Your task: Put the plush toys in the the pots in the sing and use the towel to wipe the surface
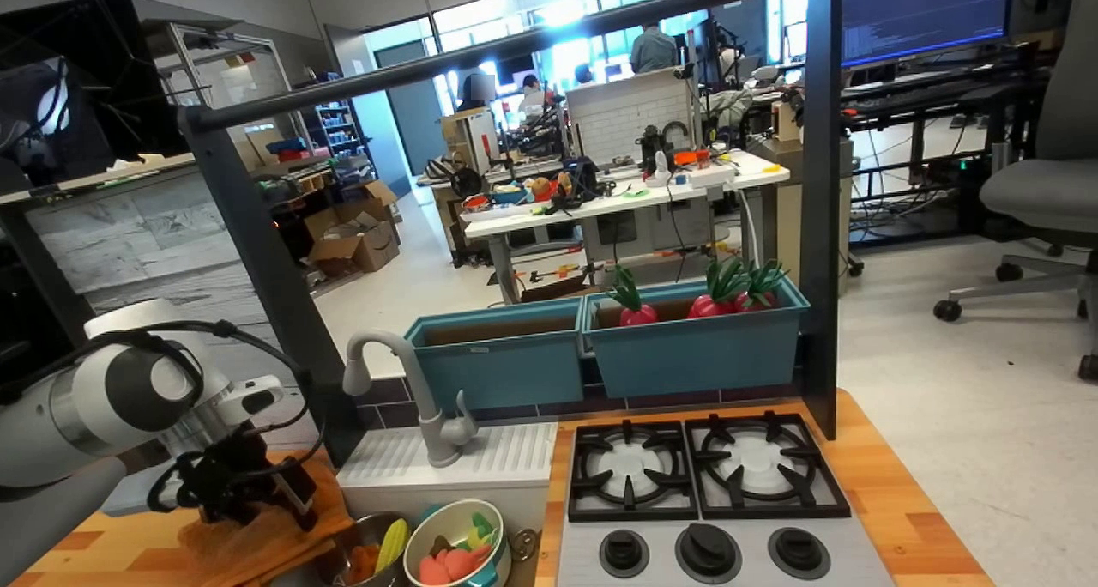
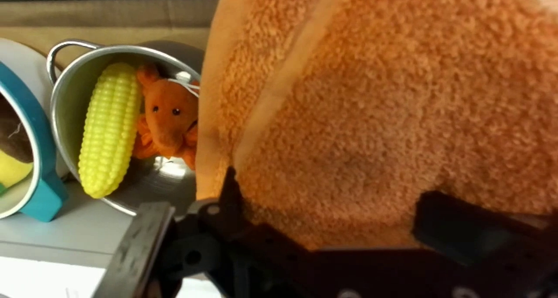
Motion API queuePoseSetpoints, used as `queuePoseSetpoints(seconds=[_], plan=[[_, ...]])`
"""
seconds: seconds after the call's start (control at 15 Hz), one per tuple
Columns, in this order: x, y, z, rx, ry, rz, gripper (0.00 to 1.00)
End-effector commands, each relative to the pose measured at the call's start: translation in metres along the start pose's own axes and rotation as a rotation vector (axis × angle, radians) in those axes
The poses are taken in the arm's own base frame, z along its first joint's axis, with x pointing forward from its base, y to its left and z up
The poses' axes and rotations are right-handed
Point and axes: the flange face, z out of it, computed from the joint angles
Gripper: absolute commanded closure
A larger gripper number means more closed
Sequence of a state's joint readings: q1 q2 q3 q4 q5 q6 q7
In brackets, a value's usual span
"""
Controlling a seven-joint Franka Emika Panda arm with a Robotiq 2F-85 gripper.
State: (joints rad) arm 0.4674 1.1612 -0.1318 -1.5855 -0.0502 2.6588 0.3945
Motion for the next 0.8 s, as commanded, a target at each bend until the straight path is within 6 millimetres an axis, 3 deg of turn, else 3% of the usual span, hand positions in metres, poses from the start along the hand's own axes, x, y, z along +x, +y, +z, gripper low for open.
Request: queuePoseSetpoints(seconds=[0.0, 0.33, 0.4, 0.53, 0.6, 0.73], plan=[[-0.007, -0.061, -0.043, 0.059, 0.078, -0.026, 0.31], [-0.004, -0.046, -0.071, 0.108, 0.074, -0.007, 0.63], [-0.002, -0.057, -0.084, 0.144, 0.082, -0.005, 0.70], [-0.004, -0.101, -0.113, 0.239, 0.110, -0.017, 0.93], [-0.006, -0.119, -0.121, 0.280, 0.118, -0.022, 1.00], [-0.010, -0.142, -0.122, 0.301, 0.117, -0.028, 0.97]])
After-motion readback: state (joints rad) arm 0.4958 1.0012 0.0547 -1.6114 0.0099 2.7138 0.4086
